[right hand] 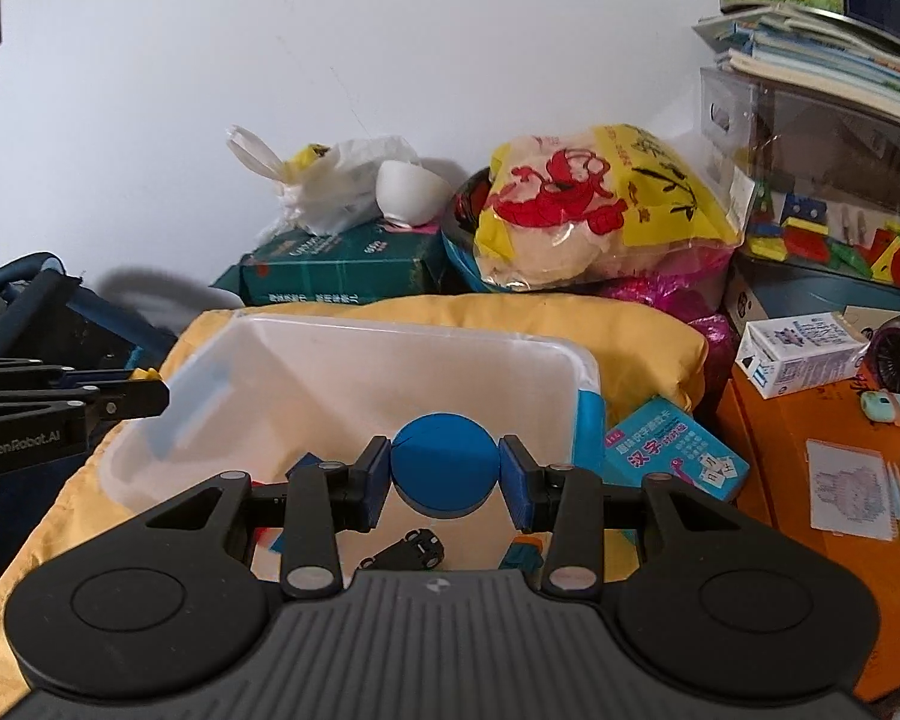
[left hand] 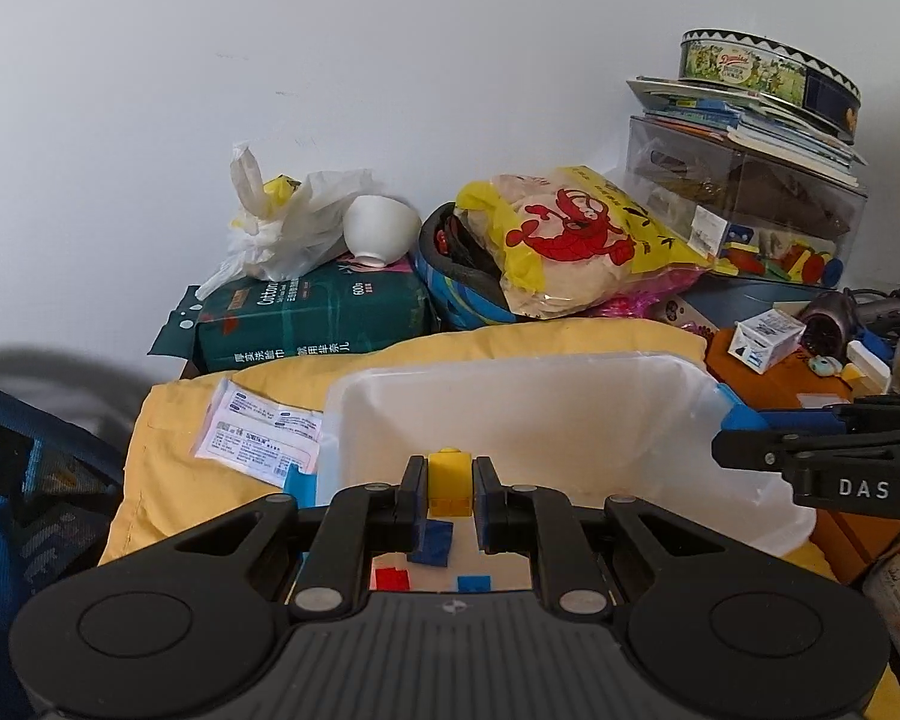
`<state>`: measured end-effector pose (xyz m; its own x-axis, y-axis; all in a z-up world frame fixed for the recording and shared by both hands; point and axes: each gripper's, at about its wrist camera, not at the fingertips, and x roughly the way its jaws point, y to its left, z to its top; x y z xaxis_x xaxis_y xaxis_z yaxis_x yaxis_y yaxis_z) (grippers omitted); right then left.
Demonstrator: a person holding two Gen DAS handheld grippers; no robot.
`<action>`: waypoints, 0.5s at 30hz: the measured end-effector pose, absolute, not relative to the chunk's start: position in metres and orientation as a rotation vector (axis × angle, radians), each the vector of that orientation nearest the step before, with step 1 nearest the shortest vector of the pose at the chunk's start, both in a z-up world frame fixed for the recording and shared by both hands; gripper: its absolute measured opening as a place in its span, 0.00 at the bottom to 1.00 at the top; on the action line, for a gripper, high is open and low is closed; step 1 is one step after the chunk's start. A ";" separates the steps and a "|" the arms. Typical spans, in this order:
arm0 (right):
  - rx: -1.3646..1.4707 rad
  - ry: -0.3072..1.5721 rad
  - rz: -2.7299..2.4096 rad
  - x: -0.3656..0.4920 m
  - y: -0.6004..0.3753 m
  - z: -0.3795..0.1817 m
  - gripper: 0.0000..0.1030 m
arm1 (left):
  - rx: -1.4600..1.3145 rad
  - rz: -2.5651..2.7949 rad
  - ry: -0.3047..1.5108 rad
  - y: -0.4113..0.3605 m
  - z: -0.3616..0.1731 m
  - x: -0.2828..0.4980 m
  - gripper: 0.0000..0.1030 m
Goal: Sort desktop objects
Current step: 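Drop the yellow brick into the white bin with the left tool while the right drops the blue disc, then grasp the yellow translucent piece with the left tool while the right grasps the white race car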
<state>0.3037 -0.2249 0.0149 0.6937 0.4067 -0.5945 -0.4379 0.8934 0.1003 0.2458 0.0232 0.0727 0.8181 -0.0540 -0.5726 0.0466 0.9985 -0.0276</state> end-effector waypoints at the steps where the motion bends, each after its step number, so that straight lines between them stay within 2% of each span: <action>1: -0.050 0.656 0.472 0.306 -0.224 0.015 0.43 | -0.017 -0.049 0.610 0.024 0.073 0.246 0.21; 2: -0.051 0.658 0.476 0.309 -0.223 0.015 0.43 | -0.025 -0.045 0.609 0.025 0.073 0.246 0.33; 4: -0.053 0.643 0.483 0.308 -0.222 0.018 0.62 | -0.044 -0.038 0.610 0.027 0.073 0.244 0.51; 6: -0.064 0.614 0.480 0.304 -0.221 0.022 0.66 | -0.060 -0.046 0.595 0.030 0.071 0.237 0.52; 12: -0.046 0.559 0.512 0.260 -0.234 0.025 0.68 | -0.033 -0.027 0.576 0.031 0.063 0.191 0.52; 15: -0.056 0.567 0.533 0.219 -0.243 0.009 0.68 | -0.019 -0.032 0.568 0.028 0.051 0.151 0.53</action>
